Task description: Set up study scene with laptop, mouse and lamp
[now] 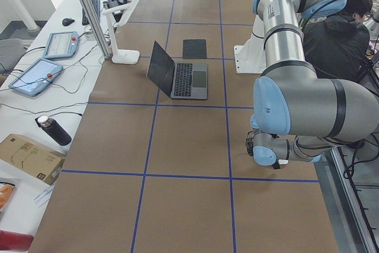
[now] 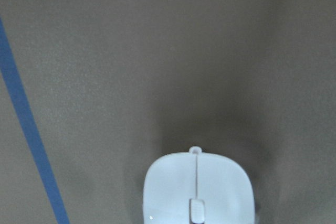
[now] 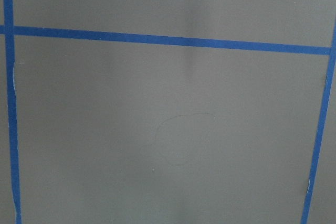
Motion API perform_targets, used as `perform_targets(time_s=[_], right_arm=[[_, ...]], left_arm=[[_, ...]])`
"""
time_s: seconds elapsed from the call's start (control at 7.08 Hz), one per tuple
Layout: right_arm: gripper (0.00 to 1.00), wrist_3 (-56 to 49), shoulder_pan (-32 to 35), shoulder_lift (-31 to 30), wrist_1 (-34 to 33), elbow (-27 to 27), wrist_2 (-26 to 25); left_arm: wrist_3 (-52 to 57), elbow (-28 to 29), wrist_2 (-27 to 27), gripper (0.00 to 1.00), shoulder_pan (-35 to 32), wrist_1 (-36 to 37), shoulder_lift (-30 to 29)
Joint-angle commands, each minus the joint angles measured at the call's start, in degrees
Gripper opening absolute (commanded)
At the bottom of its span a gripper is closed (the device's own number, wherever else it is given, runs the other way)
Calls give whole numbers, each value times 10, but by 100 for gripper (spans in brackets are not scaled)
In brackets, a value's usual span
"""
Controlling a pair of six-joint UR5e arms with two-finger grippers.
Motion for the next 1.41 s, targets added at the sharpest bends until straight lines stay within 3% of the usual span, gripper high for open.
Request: perform_targets(time_s=[0.0,0.14,0.28,0.85,1.27], right_arm=[[99,0,0,-1,0,4,3],[99,0,0,-2,0,5,3],[99,1,0,-1,0,6,3],[99,0,0,-1,1,5,3],[99,0,0,-1,1,5,3]], left_arm=[[0,2,0,93,10,-3,-4],[0,7,0,90,11,-12,-4],[-1,16,0,80,13,-27,-4],[-3,17,0,20,13,-33,-6],[-28,10,-1,17,12,-76,-8]])
